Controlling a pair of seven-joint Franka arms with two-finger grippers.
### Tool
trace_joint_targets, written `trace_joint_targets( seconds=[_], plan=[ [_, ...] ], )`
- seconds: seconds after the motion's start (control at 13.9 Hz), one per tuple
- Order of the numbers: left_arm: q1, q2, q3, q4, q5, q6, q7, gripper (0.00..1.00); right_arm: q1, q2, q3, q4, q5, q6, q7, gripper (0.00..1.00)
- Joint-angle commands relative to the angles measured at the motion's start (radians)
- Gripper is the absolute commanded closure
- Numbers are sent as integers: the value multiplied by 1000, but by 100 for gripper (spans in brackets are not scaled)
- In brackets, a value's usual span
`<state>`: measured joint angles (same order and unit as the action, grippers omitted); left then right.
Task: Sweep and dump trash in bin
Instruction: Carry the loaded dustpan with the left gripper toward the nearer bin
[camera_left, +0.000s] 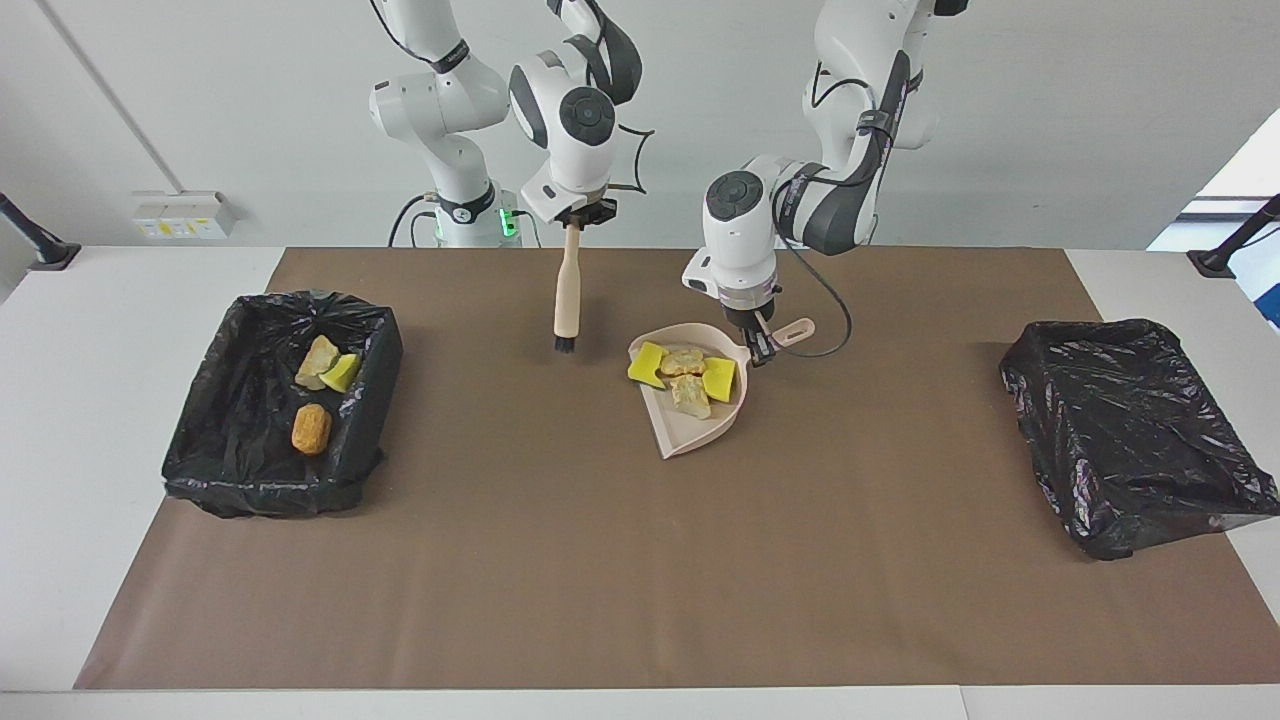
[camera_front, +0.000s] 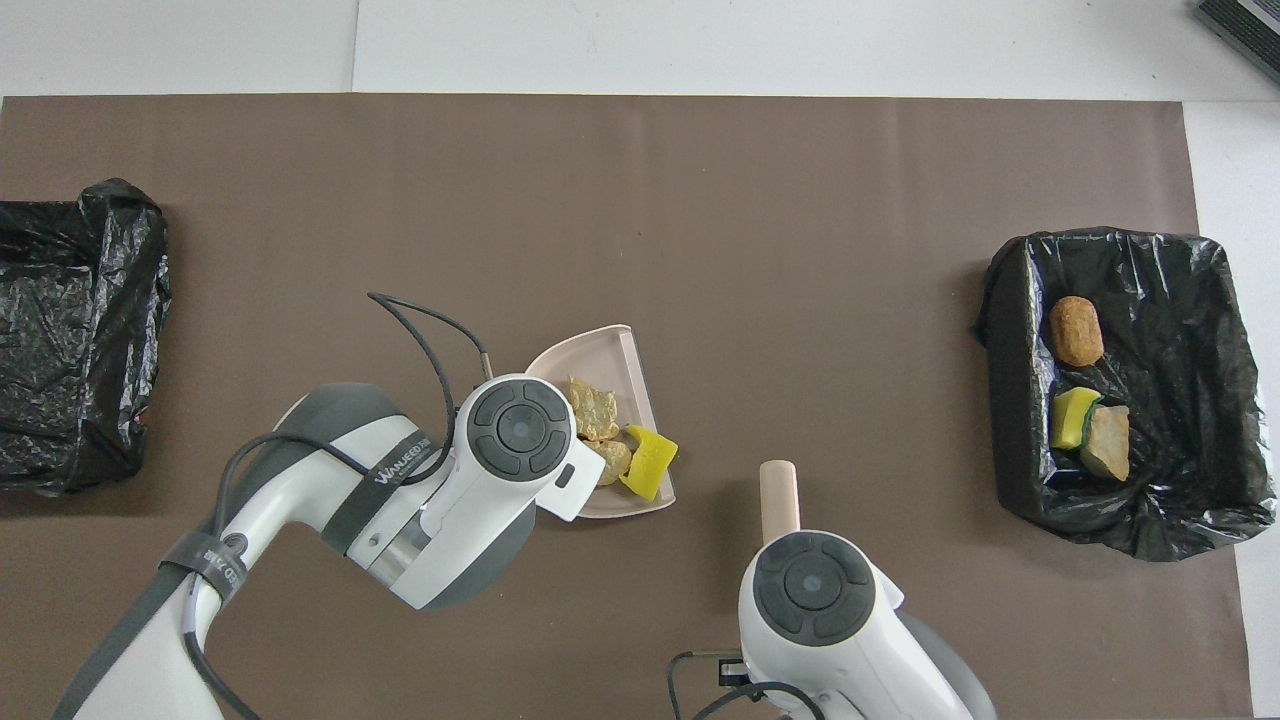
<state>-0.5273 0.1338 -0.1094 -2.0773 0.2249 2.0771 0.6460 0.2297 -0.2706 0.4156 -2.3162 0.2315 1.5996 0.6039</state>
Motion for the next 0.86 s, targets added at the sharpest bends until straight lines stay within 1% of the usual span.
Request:
trace_joint_targets(
  seconds=[0.0, 0.14, 0.29, 0.36, 0.5, 0.58, 0.72, 0.79],
  plan=[
    [50, -16, -1, -21, -62, 46, 108, 100, -9, -19, 3, 8, -6, -21, 51, 100],
    [96, -20, -3, -4, -98, 54, 200, 100, -7, -21, 6, 5, 49, 9, 54, 100],
    [128, -48, -3, -3, -101, 49, 240, 100, 0, -19, 8, -2, 139, 96, 56, 100],
    [159, -71, -3, -4, -110, 44, 274, 100, 6, -19, 9, -5, 164, 138, 54, 100],
    [232, -132, -1, -6, -160, 32, 372, 100, 26, -15, 11, -5, 177, 173, 54, 100],
    [280, -166, -1, -4, -165, 5, 432, 100, 55, 2, 11, -12, 177, 203, 56, 100],
    [354, -216, 10, -3, -165, -54, 498, 100, 114, 40, 11, -41, 178, 313, 97, 100],
    [422, -232, 8, 9, -165, -81, 533, 100, 128, 59, 11, -43, 177, 319, 109, 100]
  ],
)
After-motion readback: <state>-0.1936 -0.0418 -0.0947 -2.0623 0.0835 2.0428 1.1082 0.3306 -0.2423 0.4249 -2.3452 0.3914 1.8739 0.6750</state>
